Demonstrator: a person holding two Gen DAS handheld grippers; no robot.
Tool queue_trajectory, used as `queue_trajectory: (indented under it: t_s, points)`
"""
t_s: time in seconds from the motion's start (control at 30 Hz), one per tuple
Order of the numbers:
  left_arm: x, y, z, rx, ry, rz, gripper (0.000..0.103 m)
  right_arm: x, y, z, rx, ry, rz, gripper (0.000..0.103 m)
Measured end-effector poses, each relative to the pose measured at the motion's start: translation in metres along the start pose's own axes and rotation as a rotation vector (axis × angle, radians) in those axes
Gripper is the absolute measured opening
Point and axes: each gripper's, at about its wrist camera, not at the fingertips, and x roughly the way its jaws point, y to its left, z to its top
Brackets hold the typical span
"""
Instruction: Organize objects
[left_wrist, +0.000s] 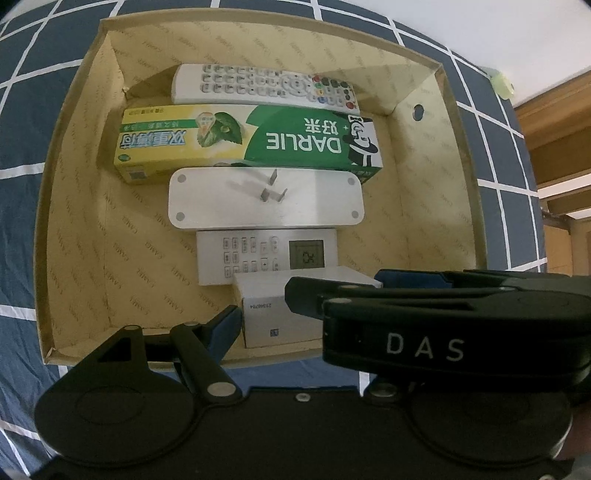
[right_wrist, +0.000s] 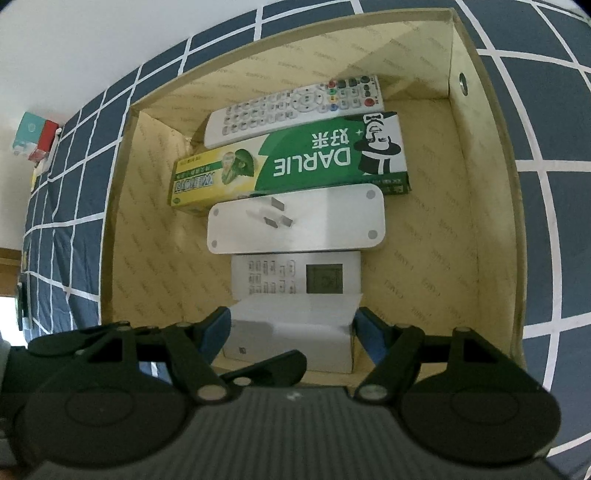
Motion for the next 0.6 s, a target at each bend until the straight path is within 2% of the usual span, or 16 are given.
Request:
queue_trajectory:
  t_s: [0.3,0.6]
  points:
    - [-0.008,0.006,-0.002,-0.034,-0.024,0.031,0.074,-0.005,-0.004,0.000,0.018,-0.028,-0.005,0.074]
    - [-0.037,0.010,-0.003,-0.059,-0.083,0.074,0.075,-0.035,0.000,0.001,-0.010,-0.116,-0.035,0.076]
